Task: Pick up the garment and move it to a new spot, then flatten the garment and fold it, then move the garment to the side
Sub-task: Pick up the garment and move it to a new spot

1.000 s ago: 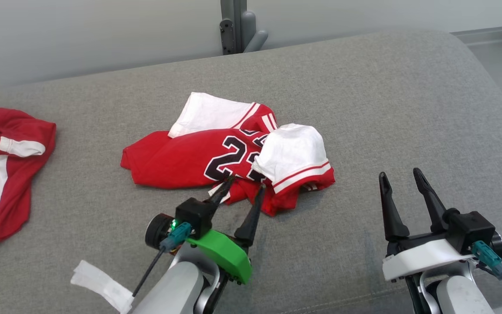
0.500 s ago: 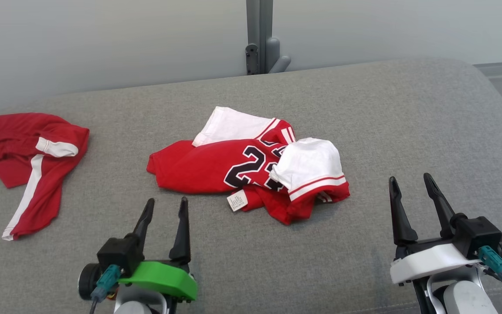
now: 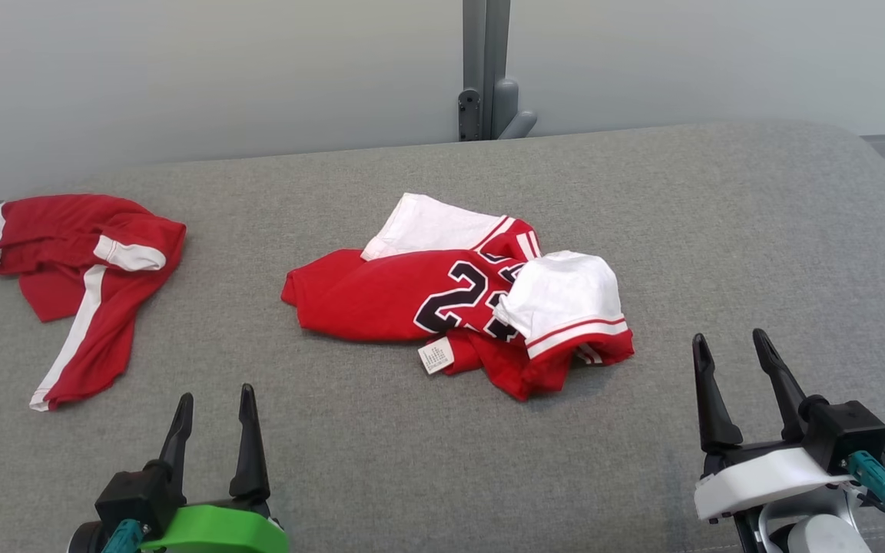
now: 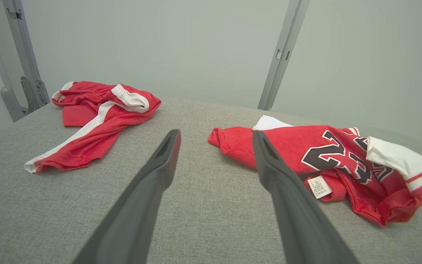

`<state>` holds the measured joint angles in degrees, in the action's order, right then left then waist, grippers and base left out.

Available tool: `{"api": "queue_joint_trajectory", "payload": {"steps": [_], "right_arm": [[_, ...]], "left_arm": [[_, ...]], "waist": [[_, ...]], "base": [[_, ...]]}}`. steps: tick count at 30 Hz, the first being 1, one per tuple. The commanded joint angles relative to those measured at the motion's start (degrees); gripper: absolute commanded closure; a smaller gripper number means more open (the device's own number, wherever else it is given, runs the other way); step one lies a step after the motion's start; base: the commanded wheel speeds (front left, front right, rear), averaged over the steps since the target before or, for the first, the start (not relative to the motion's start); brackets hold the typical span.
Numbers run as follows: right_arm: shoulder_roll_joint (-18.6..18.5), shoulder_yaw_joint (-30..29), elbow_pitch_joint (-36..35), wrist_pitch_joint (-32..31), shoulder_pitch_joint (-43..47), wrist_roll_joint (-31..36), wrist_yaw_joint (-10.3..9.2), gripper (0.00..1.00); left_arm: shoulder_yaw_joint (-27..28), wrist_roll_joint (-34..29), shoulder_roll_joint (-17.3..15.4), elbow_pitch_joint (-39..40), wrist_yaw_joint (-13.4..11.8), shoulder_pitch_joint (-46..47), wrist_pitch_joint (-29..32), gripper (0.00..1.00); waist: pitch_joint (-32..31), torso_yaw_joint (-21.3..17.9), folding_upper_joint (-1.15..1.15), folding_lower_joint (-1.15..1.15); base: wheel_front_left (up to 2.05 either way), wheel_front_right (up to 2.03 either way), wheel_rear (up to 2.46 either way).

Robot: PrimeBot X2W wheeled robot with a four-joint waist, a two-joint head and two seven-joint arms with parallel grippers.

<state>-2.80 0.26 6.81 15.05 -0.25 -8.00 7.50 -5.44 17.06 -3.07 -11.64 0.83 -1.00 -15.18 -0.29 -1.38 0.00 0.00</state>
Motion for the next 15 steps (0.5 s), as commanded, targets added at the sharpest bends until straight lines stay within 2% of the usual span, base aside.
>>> {"api": "queue_joint_trajectory", "payload": {"steps": [1, 15], "right_arm": [[-0.16, -0.13, 0.10, 0.15, 0.71, -0.54, -0.02, 0.00], [-0.16, -0.04, 0.42, 0.15, 0.26, -0.84, -0.02, 0.00]], "left_arm": [[0.32, -0.59, 0.05, 0.18, 0.23, -1.23, 0.00, 0.00], [1.30, -0.95, 0.17, -0.25, 0.63, -1.11, 0.00, 0.00]], "waist": [[-0.04, 0.04, 0.00, 0.00], [0.11, -0.05, 0.00, 0.00]], "base": [[0.00, 0.00, 0.00], [0.00, 0.00, 0.00]]}}
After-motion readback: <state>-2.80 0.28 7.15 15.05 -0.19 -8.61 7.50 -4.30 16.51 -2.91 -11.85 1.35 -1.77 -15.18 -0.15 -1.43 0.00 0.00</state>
